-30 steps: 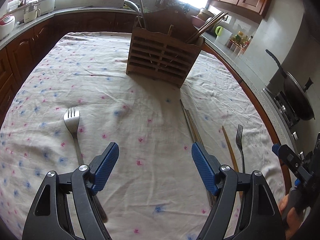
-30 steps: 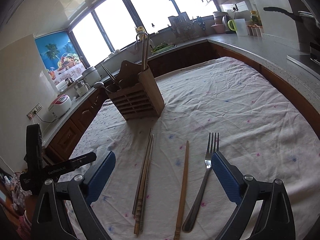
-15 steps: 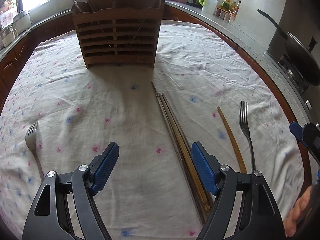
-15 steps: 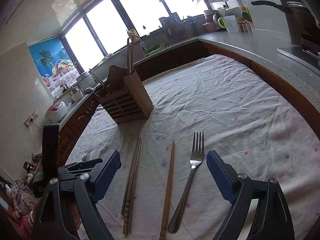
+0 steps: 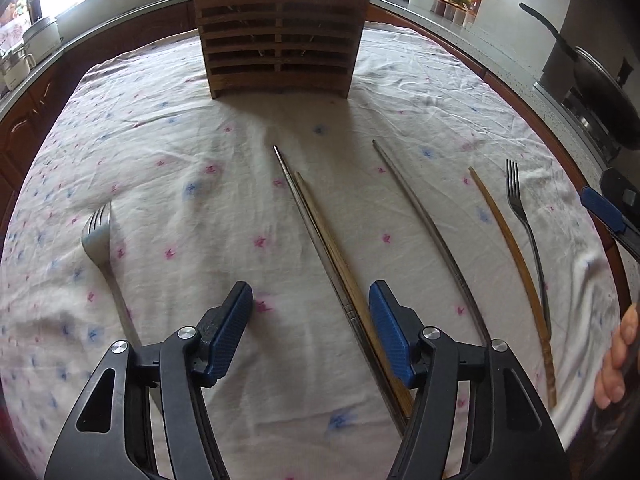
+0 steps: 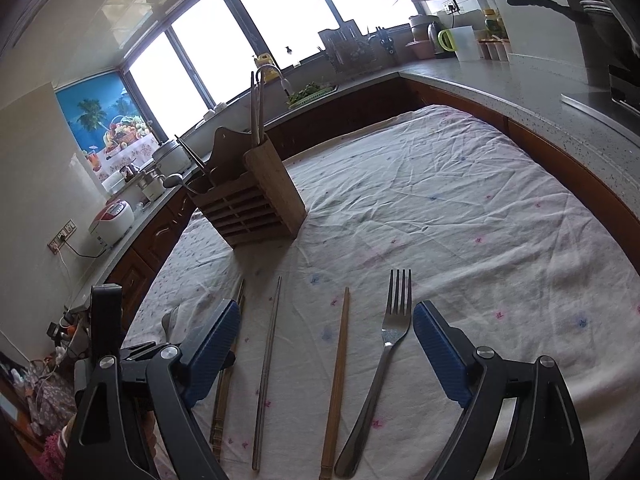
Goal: Organize utensils
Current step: 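Move both open grippers back down to the utensils on the cloth, then grasp a thin metal chopstick with the left gripper while the right grasps a wooden chopstick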
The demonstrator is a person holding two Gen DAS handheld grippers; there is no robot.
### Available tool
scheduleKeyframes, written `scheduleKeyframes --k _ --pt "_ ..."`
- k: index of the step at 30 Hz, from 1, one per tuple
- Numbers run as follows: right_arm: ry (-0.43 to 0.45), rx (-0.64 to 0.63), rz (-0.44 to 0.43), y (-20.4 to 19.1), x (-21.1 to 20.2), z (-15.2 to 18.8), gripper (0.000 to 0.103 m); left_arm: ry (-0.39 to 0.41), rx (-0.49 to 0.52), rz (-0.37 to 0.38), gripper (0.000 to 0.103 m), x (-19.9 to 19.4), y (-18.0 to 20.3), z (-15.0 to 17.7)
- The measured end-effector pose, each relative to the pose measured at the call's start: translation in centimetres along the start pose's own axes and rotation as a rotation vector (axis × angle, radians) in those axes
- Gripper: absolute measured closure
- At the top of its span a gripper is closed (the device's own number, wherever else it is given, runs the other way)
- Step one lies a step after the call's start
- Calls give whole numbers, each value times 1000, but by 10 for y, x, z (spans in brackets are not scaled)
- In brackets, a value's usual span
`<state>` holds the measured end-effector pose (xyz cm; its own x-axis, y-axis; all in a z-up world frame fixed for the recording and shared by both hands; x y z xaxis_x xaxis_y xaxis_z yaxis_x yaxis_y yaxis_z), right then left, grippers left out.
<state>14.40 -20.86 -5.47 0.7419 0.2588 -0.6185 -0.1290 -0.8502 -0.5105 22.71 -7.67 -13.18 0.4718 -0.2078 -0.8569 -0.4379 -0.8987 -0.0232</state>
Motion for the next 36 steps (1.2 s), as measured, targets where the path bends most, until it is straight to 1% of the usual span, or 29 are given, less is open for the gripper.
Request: scheduleKeyframes --k 1,3,5,6,8,10,13,14,16,17,18,19,20,22,24,26,28,30,34,36 --pt "-8 -2 1 0 4 2 14 1 -17 6 41 -3 -6 3" --pt "-28 -4 2 -1 13 7 17 8 -49 -2 42 -6 -19 4" --pt "-52 -12 12 -2 21 12 29 19 -85 -5 42 -6 -28 1" --pt "-64 -20 18 -2 26 14 33 22 -103 0 42 -5 -31 -2" --pt "-89 -33 30 -2 34 19 49 32 -128 1 42 -2 -36 -10" --pt "-110 -44 45 -2 41 22 55 33 -134 -11 42 4 -39 -20" --pt "-132 -48 63 0 50 24 56 41 -137 -19 47 14 -43 -40" --pt "-136 -48 68 1 52 25 56 38 -138 -26 51 19 -45 -47" --pt "-142 -51 77 1 55 25 56 31 -145 -24 62 29 -49 -59" --pt "-144 -55 82 2 56 25 56 22 -148 -21 73 35 -52 -63" --pt "-148 -58 88 3 58 25 56 15 -143 -19 78 39 -53 -67" --pt "-153 -62 94 3 60 25 56 21 -126 -35 78 42 -54 -70" --pt "-157 -63 97 3 61 25 56 18 -110 -42 81 43 -54 -72" --pt "-161 -68 103 3 64 24 57 19 -91 -30 84 41 -53 -69" --pt "-164 -79 112 3 66 24 59 20 -65 -18 90 37 -52 -60" --pt "-169 -88 114 2 68 24 60 19 -47 -5 90 30 -53 -50" --pt "-171 -101 121 2 70 26 60 11 -78 25 90 24 -58 -40" --pt "-172 -104 124 2 71 26 60 12 -117 51 90 21 -61 -39" --pt "-171 -98 128 3 73 24 60 30 -153 71 90 26 -59 -56" --pt "-170 -104 132 1 72 23 60 26 -148 82 90 35 -53 -65"
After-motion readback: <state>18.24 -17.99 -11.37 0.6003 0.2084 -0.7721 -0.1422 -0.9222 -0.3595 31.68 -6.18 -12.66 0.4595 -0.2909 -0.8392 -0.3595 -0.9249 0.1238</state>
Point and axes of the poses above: each gripper's, at about its wrist camera, not at the fingertips, and x roughly the way its jaws point, y to its right, z to its underside, the point moved 9 cm from there along x, roughly the way its jaws point, and after that the axes turned 12 degrees about x, right-handed, at the moved point
